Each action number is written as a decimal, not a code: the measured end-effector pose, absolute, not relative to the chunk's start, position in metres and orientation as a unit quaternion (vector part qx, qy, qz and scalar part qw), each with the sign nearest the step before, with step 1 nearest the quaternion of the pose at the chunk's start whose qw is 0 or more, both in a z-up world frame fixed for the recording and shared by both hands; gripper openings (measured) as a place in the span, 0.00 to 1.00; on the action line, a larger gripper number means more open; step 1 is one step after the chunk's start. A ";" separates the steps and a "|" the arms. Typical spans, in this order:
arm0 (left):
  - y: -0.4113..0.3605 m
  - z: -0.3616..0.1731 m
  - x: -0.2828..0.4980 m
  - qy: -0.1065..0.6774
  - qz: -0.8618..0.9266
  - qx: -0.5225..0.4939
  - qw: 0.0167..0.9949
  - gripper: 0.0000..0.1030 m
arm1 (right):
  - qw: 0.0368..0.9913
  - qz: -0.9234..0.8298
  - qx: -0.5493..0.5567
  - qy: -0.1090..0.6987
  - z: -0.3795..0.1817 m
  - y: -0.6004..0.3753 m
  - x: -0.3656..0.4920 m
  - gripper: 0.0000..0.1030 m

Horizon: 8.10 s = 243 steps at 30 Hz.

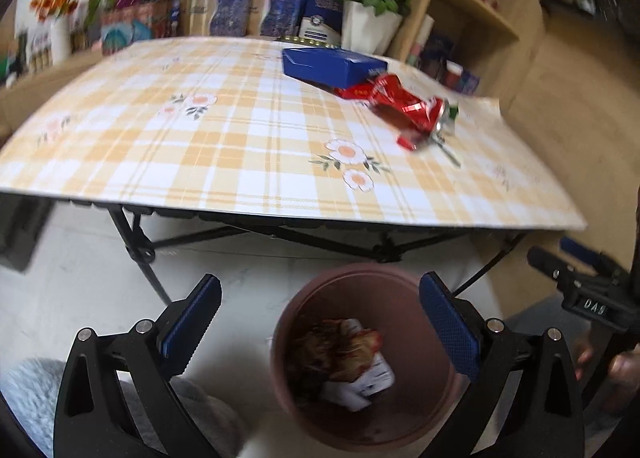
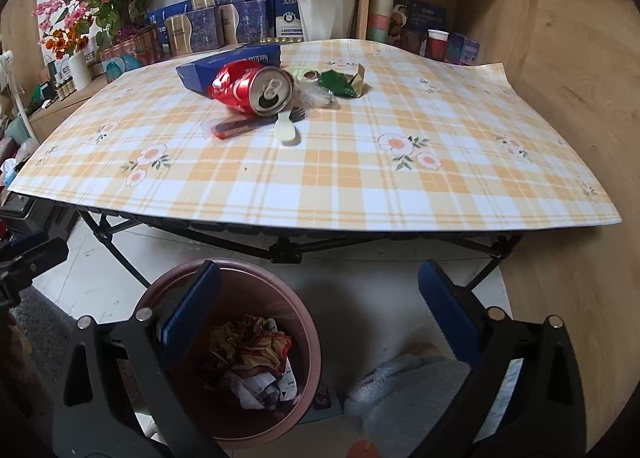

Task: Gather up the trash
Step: 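Grasp the red Coca-Cola can with the left gripper while the right grasps the green wrapper, then carry the can over the bin and open the left gripper while the right drops the green wrapper, then reach the left gripper to the blue luckin coffee box and grasp it, then lift the blue box with the left gripper while the right grasps the white plastic spork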

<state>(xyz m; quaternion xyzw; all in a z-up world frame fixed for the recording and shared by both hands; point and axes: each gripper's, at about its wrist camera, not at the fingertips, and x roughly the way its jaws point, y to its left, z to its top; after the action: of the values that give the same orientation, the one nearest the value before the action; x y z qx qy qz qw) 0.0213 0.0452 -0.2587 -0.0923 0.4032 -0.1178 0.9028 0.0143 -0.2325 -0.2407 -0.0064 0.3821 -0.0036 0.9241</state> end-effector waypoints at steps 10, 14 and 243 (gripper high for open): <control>0.083 -0.252 0.044 0.435 -0.089 -0.197 0.874 0.84 | 0.918 0.061 0.082 0.383 -0.216 -0.268 0.042 0.94; 0.074 -0.237 0.067 0.452 -0.101 -0.188 0.866 0.79 | 0.929 0.055 0.127 0.344 -0.213 -0.287 0.049 0.94; 0.031 -0.169 0.362 0.468 -0.048 0.013 0.882 0.22 | 0.903 0.155 0.221 0.334 -0.260 -0.290 0.099 0.95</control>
<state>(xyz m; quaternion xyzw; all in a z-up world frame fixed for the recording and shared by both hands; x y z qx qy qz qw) 0.3622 0.0309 -0.1685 0.0130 0.4681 -0.0483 0.8823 0.0992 -0.2900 -0.2596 0.2210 0.3344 0.1550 0.9030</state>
